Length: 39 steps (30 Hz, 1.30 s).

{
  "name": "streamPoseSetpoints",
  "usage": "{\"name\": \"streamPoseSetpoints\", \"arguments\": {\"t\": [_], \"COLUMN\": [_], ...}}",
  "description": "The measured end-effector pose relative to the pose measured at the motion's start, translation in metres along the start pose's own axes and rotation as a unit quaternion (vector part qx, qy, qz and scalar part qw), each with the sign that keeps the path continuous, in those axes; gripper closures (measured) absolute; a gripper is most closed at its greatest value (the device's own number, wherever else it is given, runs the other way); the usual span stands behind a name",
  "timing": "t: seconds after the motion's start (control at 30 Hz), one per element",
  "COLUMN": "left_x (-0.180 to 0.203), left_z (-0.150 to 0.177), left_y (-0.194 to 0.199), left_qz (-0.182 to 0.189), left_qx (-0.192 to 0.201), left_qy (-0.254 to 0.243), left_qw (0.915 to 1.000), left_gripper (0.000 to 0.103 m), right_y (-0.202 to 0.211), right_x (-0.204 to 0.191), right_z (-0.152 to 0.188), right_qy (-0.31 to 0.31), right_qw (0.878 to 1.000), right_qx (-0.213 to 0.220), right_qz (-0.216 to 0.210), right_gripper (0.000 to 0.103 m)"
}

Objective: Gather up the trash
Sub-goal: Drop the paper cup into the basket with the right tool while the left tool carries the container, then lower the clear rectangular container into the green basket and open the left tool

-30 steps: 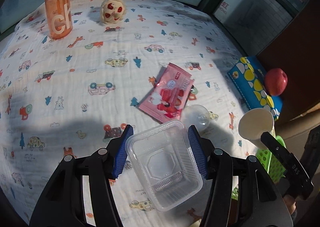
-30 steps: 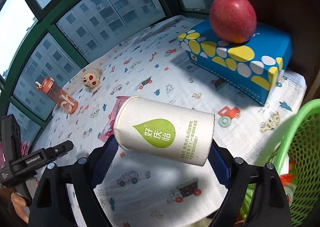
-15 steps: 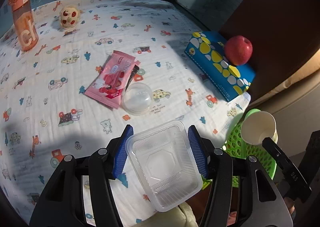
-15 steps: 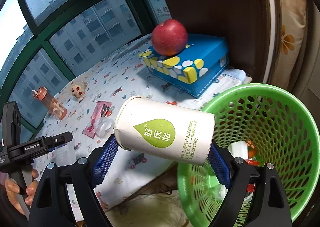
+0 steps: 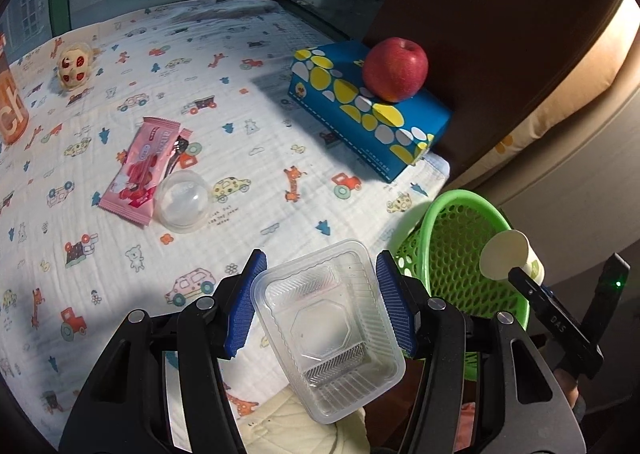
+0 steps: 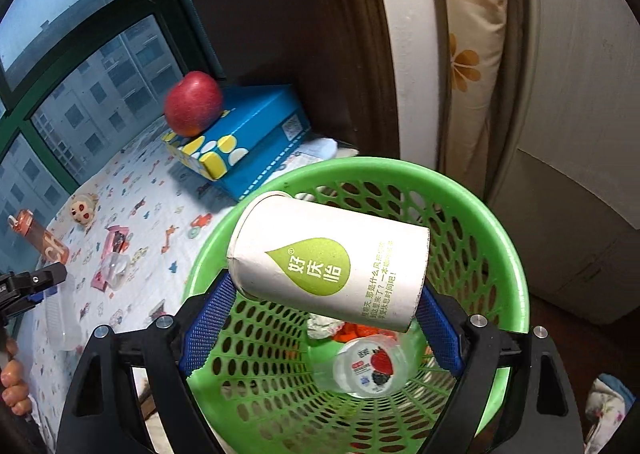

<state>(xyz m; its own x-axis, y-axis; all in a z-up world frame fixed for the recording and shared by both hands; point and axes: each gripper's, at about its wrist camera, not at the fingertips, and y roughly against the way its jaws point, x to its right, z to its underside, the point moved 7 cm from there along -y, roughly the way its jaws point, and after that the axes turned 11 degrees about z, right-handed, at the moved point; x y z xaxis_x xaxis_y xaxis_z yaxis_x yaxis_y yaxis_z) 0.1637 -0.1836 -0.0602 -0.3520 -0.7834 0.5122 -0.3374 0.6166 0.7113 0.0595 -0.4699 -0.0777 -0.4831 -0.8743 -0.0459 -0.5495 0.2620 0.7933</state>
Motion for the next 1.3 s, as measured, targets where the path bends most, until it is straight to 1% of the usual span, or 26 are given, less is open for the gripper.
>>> {"name": "streamPoseSetpoints", "arguments": {"t": [0.23, 0.37, 0.63, 0.83, 0.9, 1.13, 1.23, 1.3], "left_x": [0.04, 0.062, 0.096, 0.12, 0.128, 0.145, 0.148, 0.149], "left_z": [-0.003, -0.002, 0.008, 0.017, 0.02, 0.033, 0.038, 0.04], "left_y": [-0.011, -0.02, -0.046, -0.069, -0.075, -0.096, -0.104, -0.108], "left_qz": [0.017, 0.028, 0.052, 0.062, 0.072, 0.087, 0.091, 0.092], "left_qx": [-0.01, -0.017, -0.041, -0.062, -0.069, -0.088, -0.099, -0.102], "left_qy": [-0.032, -0.049, -0.074, -0.096, -0.103, -0.115, -0.117, -0.118], "left_qw": [0.9993, 0.9983, 0.9951, 0.9915, 0.9897, 0.9857, 0.9841, 0.9835], "left_gripper": [0.047, 0.047, 0.047, 0.047, 0.047, 0.046, 0.045, 0.035], "right_y": [-0.01, -0.01, 0.008, 0.021, 0.025, 0.035, 0.036, 0.036], "right_x": [0.03, 0.039, 0.051, 0.06, 0.062, 0.07, 0.073, 0.074], "right_z": [-0.002, -0.002, 0.0, 0.001, 0.001, 0.001, 0.002, 0.004], "right_qy": [-0.016, -0.026, -0.039, -0.056, -0.059, -0.073, -0.075, -0.078], "right_qw": [1.0, 0.999, 0.999, 0.998, 0.998, 0.997, 0.996, 0.996], "right_qx": [0.002, 0.005, 0.019, 0.029, 0.033, 0.041, 0.041, 0.04], "right_qz": [0.025, 0.026, 0.016, 0.009, 0.004, -0.003, -0.002, -0.003], "right_gripper": [0.019, 0.017, 0.017, 0.016, 0.016, 0.016, 0.016, 0.016]}}
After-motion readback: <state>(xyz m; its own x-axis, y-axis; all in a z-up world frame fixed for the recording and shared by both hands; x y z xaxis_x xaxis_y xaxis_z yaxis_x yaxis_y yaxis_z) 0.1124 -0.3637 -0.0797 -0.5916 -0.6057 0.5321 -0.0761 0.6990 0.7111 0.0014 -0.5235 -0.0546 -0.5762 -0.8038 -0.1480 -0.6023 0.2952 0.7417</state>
